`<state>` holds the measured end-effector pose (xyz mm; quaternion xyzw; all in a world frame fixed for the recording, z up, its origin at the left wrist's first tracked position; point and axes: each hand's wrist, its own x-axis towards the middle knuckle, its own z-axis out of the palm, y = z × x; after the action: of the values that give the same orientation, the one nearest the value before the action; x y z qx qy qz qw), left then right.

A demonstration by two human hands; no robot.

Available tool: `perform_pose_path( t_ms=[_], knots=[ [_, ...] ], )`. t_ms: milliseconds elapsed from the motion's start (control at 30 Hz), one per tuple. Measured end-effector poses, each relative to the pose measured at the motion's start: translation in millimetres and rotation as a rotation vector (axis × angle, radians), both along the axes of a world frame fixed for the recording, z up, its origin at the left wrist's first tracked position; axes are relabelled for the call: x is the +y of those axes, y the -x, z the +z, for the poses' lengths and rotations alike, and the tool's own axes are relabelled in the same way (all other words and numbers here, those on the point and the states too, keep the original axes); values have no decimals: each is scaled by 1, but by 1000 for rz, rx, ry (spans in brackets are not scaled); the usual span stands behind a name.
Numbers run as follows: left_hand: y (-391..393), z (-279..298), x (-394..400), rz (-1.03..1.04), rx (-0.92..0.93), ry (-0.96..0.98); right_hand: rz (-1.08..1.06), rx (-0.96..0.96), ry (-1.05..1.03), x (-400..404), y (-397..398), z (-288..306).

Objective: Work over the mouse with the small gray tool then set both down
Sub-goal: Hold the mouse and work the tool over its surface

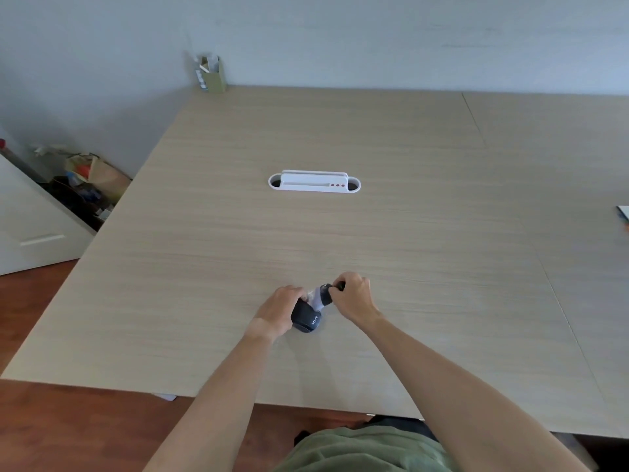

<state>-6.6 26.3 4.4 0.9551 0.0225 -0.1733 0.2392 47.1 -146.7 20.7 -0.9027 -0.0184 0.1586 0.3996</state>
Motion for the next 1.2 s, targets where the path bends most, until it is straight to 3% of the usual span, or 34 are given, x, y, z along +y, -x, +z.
perform_pose_path(
  t_ms=[133,300,467,567,667,800,900,1000,1067,1200],
  knots=[
    [2,-2,-2,-11,-10,-28,156,170,-93,-1,8,3],
    [2,-4,0,-1,26,-5,5,76,57,-12,5,-7],
    [2,-5,-2,-36,-51,-11,54,152,-88,-13,5,0],
    [16,-11,-16,139,-29,24,74,165,-54,-12,8,-6],
    [28,-22,-28,352,28,50,-35,87,26,-13,9,-14],
    [28,-24,-33,509,37,73,-66,65,-66,-10,8,-14],
    [24,-22,-34,560,65,87,32,126,-62,-7,9,-13],
    [18,-19,-30,543,104,89,-18,25,31,-5,9,-15],
    [16,-16,-26,519,131,103,-54,-14,-10,-2,9,-13],
    [17,-13,-22,473,153,92,59,92,-102,7,13,-9]
  ],
)
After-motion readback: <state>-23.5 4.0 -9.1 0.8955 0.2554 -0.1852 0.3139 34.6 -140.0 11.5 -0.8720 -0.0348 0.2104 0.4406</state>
